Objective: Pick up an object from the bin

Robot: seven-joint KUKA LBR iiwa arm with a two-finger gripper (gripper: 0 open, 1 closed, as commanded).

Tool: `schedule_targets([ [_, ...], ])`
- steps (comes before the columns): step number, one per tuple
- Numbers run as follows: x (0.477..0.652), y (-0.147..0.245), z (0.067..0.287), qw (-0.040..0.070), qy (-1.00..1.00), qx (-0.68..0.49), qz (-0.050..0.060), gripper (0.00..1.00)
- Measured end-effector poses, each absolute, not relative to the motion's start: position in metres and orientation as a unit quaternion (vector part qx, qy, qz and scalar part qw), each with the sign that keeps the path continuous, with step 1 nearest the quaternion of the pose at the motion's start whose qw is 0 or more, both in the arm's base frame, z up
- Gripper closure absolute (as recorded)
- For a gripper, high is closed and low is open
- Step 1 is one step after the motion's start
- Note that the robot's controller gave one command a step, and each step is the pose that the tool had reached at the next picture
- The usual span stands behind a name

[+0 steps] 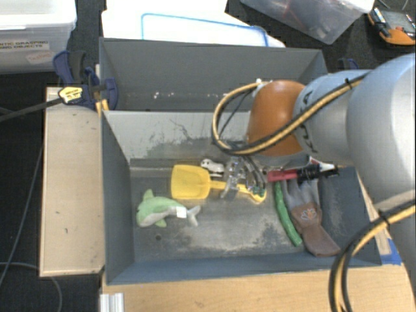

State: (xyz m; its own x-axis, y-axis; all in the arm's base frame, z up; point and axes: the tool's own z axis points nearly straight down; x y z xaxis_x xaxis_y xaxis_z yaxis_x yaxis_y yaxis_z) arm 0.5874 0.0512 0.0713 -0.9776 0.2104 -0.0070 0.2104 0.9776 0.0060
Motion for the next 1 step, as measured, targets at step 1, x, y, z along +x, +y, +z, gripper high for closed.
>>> schedule_targets([
  [1,0.5828,0.0509,0.0841,0.004,0.995,0.098,0.001,1.00],
])
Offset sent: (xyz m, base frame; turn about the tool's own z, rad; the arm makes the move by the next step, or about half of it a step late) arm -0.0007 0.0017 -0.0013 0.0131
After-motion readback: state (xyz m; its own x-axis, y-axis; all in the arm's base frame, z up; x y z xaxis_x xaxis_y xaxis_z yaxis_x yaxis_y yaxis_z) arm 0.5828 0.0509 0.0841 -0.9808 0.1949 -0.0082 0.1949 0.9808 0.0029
